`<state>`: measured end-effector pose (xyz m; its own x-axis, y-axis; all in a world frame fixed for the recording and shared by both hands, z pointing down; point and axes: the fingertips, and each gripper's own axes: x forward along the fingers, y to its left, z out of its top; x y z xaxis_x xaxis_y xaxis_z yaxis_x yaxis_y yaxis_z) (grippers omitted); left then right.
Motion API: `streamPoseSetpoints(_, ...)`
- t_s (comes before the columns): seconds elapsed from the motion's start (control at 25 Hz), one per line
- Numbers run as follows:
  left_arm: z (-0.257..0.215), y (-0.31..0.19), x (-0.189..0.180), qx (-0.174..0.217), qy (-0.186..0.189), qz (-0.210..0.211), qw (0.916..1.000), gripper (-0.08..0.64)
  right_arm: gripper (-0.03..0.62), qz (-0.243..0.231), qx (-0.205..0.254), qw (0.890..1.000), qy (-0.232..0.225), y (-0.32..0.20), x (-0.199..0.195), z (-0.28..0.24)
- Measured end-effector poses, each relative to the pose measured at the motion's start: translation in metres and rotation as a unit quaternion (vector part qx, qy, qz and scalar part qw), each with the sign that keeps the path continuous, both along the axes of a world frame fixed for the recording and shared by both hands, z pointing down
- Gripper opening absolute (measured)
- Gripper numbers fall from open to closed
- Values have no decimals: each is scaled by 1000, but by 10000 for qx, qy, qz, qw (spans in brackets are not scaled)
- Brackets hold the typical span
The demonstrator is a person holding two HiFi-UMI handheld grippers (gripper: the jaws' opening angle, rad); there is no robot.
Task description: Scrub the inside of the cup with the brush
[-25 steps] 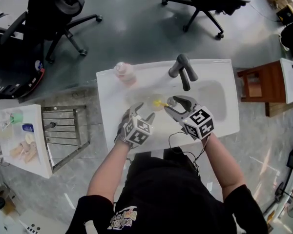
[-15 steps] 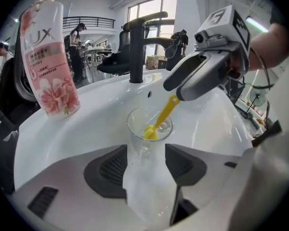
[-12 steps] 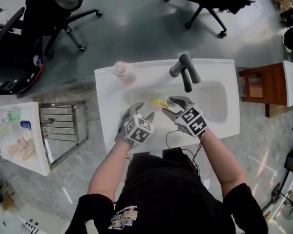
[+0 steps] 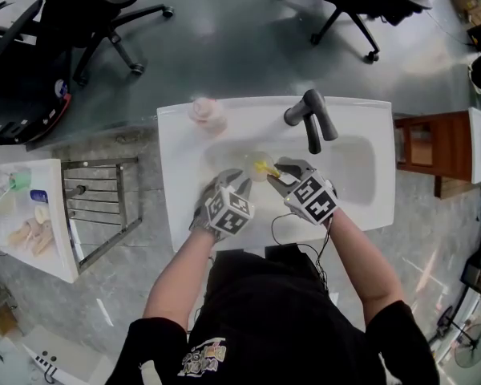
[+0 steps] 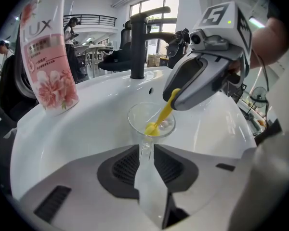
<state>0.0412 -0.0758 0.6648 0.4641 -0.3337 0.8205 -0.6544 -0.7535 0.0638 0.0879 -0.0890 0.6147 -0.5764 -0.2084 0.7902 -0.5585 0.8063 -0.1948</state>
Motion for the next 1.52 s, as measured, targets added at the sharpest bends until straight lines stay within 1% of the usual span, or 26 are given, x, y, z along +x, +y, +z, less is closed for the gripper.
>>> streamPoseSetpoints(0.08,0,-1,-1,36,-23,-29,10000,71,111,-16,-22,10000,42,0,0,1)
streamPoseSetpoints(0.16,0,-2,-2,55,-47,-23,10000,67,83,-14,-32,10000,85,-1,0,3)
streamPoseSetpoints(0.36,1,-2,-2,126,-115,6,9999,61,63,60,-42,9999,132,-3,0,4)
streamPoseSetpoints(0.48,1,-1,-2,178,-146,63,9997,58,40,21,24,9997,229,-4,-1,4)
streamPoseSetpoints(0.6,1,2,0,231,-159,163,9995,51,38,-93,127,9994,319,-2,-3,4)
streamPoseSetpoints(1.0,0,4,1,310,-145,199,9992,49,38,-591,474,9961,450,2,-20,-14)
streamPoseSetpoints(1.28,0,5,1,273,-116,211,9993,48,38,-1052,771,9892,663,1,-31,-28)
streamPoseSetpoints(1.4,-1,7,2,267,-107,245,9993,48,38,-1110,918,9868,737,-5,-35,-35)
streamPoseSetpoints(1.52,-2,7,2,261,-94,262,9993,48,38,-1017,1011,9863,816,-13,-34,-38)
